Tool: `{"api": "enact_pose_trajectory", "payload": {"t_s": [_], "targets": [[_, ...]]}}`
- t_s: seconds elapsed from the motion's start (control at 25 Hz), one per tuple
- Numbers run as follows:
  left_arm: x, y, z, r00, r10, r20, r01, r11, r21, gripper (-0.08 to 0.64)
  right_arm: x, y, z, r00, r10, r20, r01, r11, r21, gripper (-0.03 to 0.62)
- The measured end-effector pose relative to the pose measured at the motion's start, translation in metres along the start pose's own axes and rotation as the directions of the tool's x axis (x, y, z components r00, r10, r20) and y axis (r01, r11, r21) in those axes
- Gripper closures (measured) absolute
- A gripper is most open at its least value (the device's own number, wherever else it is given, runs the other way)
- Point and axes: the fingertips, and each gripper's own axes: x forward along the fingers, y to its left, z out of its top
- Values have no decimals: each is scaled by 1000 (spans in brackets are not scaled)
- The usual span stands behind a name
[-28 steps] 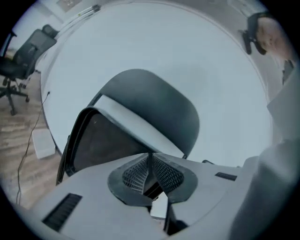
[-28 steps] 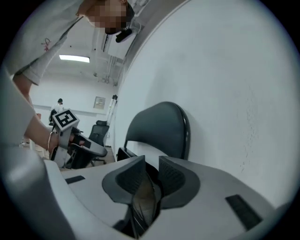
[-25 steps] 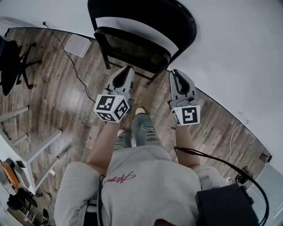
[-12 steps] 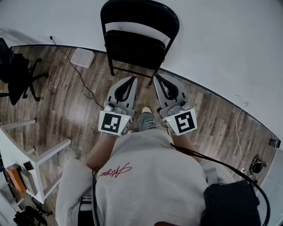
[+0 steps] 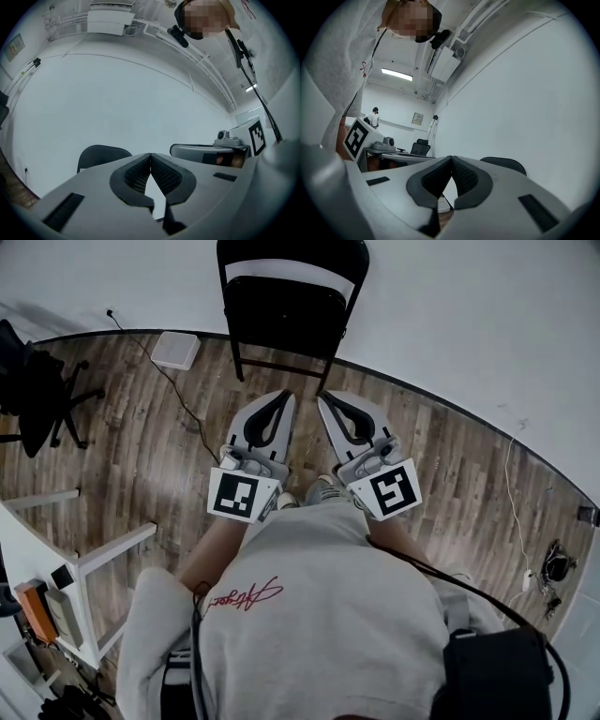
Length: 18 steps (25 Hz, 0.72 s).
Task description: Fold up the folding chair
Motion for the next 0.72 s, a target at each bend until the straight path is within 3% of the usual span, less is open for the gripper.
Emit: {"api": "enact_pose_trajectory", "payload": {"t_s": [0.36,0.72], "targets": [[-4,-22,5,999,-39,9,39,999,-16,543,-31,-9,14,999,-41,1,41,999,-27,577],[-29,-44,17,998,-59,32,59,998,-8,543,-54,15,27,999,-39,10,39,999,-26,576]]}}
